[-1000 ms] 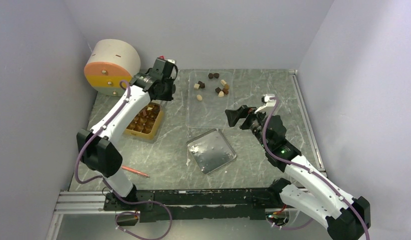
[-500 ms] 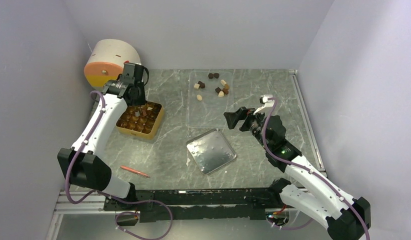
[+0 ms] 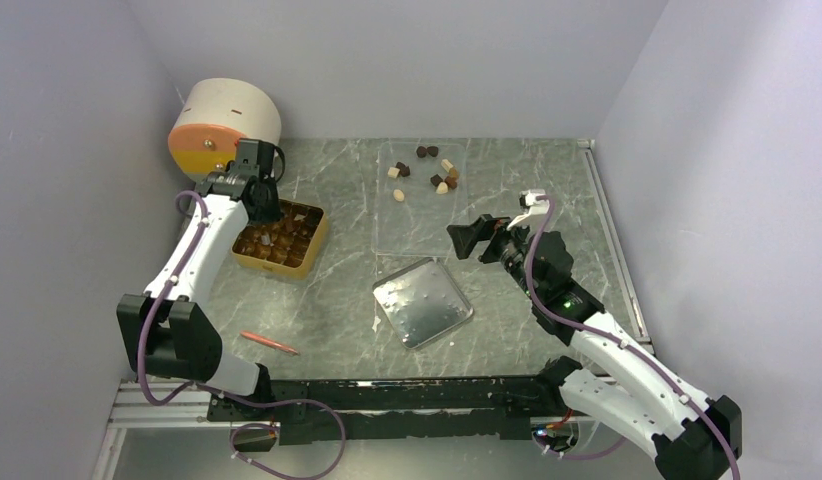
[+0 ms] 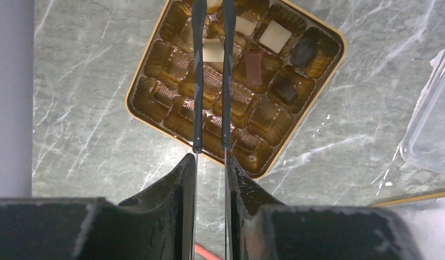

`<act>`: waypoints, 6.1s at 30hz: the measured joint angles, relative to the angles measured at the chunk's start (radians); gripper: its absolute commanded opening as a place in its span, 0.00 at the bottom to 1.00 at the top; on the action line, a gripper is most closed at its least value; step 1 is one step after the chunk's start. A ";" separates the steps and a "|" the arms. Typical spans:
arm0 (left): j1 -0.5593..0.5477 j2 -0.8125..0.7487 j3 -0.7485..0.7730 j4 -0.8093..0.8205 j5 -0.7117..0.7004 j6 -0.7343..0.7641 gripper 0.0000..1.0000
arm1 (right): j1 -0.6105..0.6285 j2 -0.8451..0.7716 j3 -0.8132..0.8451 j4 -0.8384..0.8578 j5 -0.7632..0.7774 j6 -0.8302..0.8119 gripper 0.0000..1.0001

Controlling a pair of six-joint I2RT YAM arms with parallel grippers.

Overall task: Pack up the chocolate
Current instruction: Place the fake chocolate in the packing box, then pick up the fake chocolate from the plate, then place the fake chocolate in the packing box.

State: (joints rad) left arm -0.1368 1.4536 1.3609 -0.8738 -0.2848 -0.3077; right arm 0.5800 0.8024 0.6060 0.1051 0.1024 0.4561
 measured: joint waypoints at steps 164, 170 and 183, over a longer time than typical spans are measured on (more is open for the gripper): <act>-0.336 0.426 0.457 0.146 0.031 0.069 0.26 | -0.001 -0.135 -0.008 -0.163 0.039 0.027 1.00; -0.261 0.294 0.319 0.103 0.013 0.016 0.26 | -0.001 -0.136 -0.018 -0.151 0.024 0.027 1.00; -0.060 -0.018 0.009 0.077 -0.039 -0.016 0.26 | -0.001 -0.134 -0.032 -0.129 0.003 0.034 1.00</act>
State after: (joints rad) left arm -0.1970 1.4353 1.3701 -0.7971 -0.3241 -0.3237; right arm 0.5793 0.6689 0.5743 -0.0235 0.1055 0.4904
